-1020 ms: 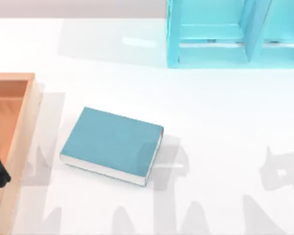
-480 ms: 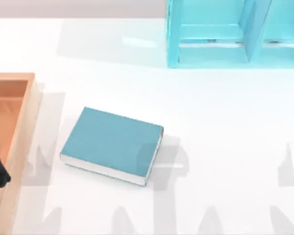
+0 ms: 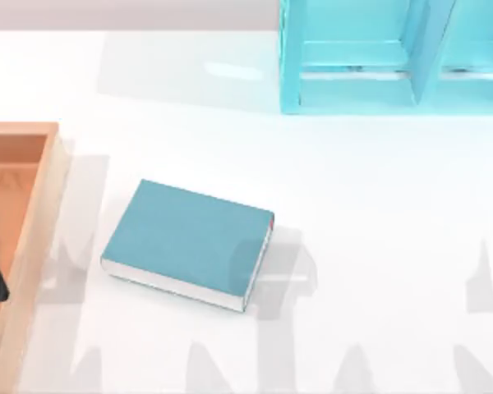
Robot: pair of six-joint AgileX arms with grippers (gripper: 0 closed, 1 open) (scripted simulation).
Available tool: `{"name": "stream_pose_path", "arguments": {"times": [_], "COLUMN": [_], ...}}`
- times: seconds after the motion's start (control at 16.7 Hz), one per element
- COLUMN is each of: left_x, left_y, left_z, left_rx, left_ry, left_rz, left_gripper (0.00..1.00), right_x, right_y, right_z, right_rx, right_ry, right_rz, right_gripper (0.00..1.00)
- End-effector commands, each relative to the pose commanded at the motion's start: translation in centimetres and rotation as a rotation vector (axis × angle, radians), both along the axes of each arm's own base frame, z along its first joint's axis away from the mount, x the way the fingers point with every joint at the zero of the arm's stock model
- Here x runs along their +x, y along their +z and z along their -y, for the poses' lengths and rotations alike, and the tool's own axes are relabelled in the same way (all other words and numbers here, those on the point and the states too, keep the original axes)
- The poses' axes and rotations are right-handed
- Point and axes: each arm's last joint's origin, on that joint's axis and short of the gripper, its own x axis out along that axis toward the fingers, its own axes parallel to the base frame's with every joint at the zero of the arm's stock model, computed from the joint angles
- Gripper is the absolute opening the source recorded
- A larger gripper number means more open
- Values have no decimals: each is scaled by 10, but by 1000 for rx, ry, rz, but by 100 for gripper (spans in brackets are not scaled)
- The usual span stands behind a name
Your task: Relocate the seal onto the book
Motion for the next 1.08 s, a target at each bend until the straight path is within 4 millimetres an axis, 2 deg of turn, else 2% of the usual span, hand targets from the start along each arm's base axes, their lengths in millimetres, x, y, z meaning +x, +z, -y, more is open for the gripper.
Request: {"name": "stream_pose_path", "arguments": {"times": [0.24, 0.42, 0.6, 0.78, 1.08], "left_x": [20, 55, 98, 142, 202], "left_y": [44, 71, 86, 92, 74], "left_z": [-7, -17, -31, -48, -78], "left_rx": [34, 50, 53, 44, 7], "left_ry": [31, 48, 51, 43, 11], "left_rz": [-251, -511, -761, -980, -1281], "left_gripper": [100, 100, 100, 100, 100], "right_x": [0, 0, 0, 0, 0], "right_y": [0, 0, 0, 0, 0], "right_z": [0, 0, 0, 0, 0], "right_rx": [0, 0, 0, 0, 0], "right_ry": [0, 0, 0, 0, 0], "right_rz": [0, 0, 0, 0, 0], "right_gripper": [100, 100, 100, 100, 100]}}
